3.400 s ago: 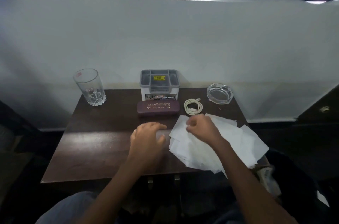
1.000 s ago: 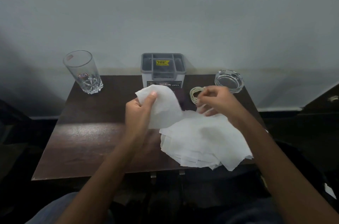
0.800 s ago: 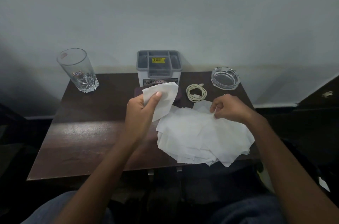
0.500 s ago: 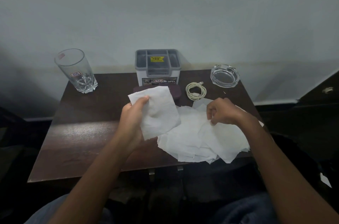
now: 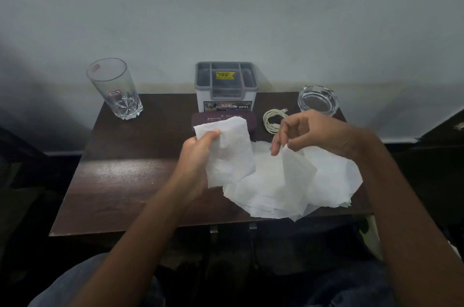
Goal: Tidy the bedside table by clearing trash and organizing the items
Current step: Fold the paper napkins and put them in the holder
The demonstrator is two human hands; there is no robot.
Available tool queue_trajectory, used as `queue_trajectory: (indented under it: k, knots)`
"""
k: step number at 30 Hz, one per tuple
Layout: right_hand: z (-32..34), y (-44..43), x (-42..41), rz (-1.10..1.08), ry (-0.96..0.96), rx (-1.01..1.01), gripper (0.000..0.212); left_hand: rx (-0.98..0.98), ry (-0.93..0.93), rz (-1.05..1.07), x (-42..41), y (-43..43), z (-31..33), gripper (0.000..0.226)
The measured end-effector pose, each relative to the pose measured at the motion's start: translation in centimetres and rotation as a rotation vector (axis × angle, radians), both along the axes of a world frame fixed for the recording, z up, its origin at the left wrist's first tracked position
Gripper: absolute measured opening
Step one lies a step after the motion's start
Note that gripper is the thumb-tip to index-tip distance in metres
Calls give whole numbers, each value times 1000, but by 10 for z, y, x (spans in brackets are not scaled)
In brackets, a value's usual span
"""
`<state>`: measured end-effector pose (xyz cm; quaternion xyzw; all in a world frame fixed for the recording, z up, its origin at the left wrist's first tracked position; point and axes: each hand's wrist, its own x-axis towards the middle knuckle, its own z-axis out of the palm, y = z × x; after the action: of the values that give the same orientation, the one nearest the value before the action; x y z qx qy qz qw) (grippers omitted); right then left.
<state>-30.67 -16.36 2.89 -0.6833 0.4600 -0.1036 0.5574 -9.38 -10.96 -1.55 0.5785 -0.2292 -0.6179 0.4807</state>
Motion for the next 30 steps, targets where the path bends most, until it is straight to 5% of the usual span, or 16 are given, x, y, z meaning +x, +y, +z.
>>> queue_trajectory:
  k: [4, 14, 22, 30]
  knots:
    - [10, 1, 17, -51, -151, -14, 12, 55, 165, -74, -6, 2, -5, 25]
    - [-2, 0, 64, -364, -108, -163, 16, 62, 488, -131, -17, -1, -4, 39]
    - [-7, -3, 61, -341, -86, -229, 20, 65, 472, -193, -13, 1, 1, 24]
    - [-9, -4, 55, -281, -39, -265, 21, 71, 478, -162, -12, -1, 4, 65]
